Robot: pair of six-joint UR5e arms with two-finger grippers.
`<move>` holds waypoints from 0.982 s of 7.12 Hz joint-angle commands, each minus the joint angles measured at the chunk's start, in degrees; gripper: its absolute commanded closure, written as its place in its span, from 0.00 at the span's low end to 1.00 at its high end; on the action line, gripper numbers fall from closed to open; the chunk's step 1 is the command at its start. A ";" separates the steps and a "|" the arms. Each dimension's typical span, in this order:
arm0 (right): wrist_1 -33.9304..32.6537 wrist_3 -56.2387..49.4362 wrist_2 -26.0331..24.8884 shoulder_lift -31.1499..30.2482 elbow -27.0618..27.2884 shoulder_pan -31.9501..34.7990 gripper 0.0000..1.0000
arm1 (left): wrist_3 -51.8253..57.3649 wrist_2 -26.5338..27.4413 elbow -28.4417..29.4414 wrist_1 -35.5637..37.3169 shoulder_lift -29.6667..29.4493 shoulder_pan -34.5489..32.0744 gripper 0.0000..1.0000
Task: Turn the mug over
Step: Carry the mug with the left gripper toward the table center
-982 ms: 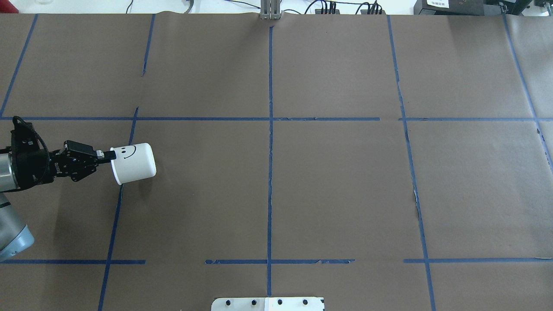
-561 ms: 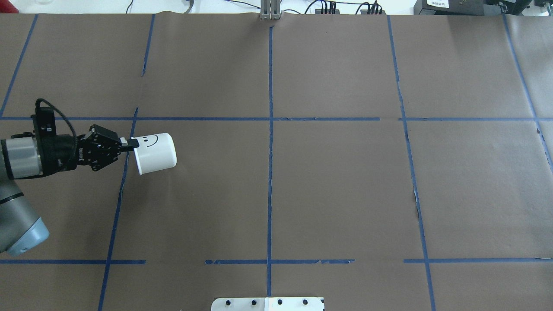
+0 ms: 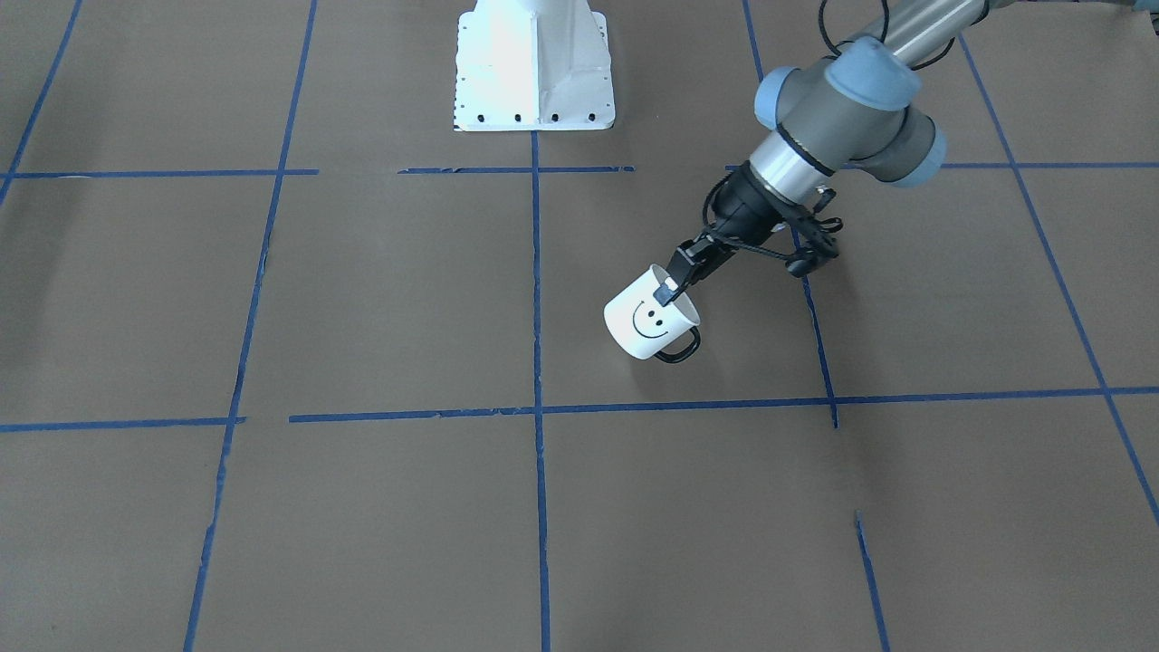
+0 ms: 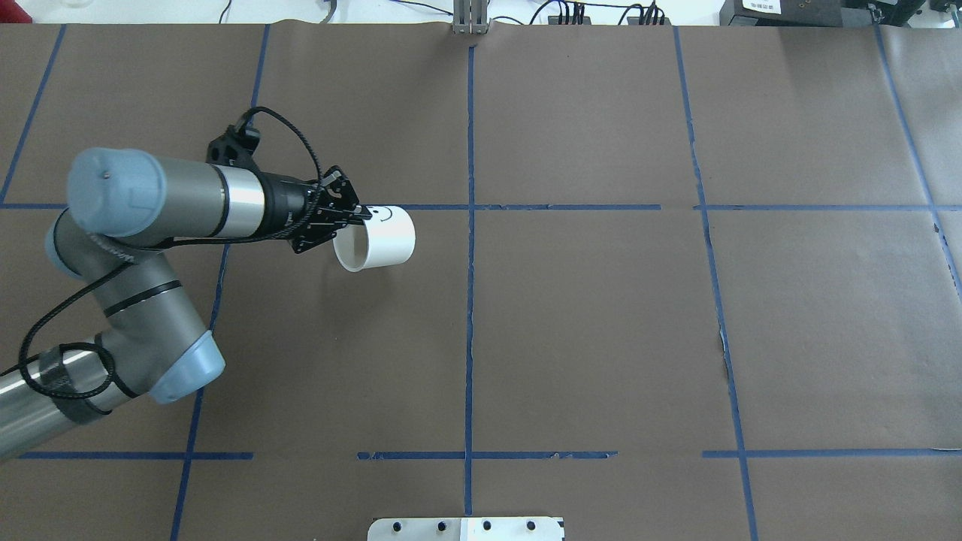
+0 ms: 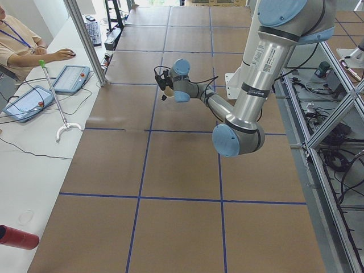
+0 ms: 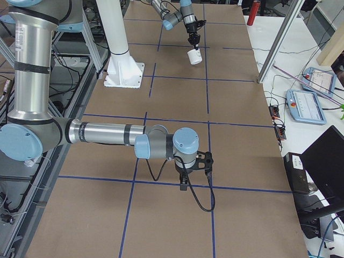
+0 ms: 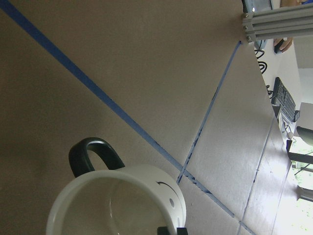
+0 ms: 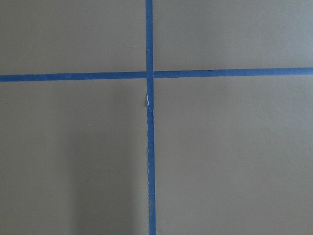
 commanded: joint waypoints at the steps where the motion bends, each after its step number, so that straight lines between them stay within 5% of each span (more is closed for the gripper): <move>1: 0.00 -0.04 0.00 -0.01 0.02 0.00 0.00 | 5.02 1.70 0.42 25.30 -11.44 2.53 1.00; 4: 0.00 -0.04 0.00 -0.01 0.02 0.00 0.00 | 4.45 0.83 9.96 46.62 -26.73 4.11 1.00; 7: 0.00 -0.04 0.00 -0.01 0.02 0.00 0.00 | 4.07 -0.14 26.67 53.26 -38.71 4.74 1.00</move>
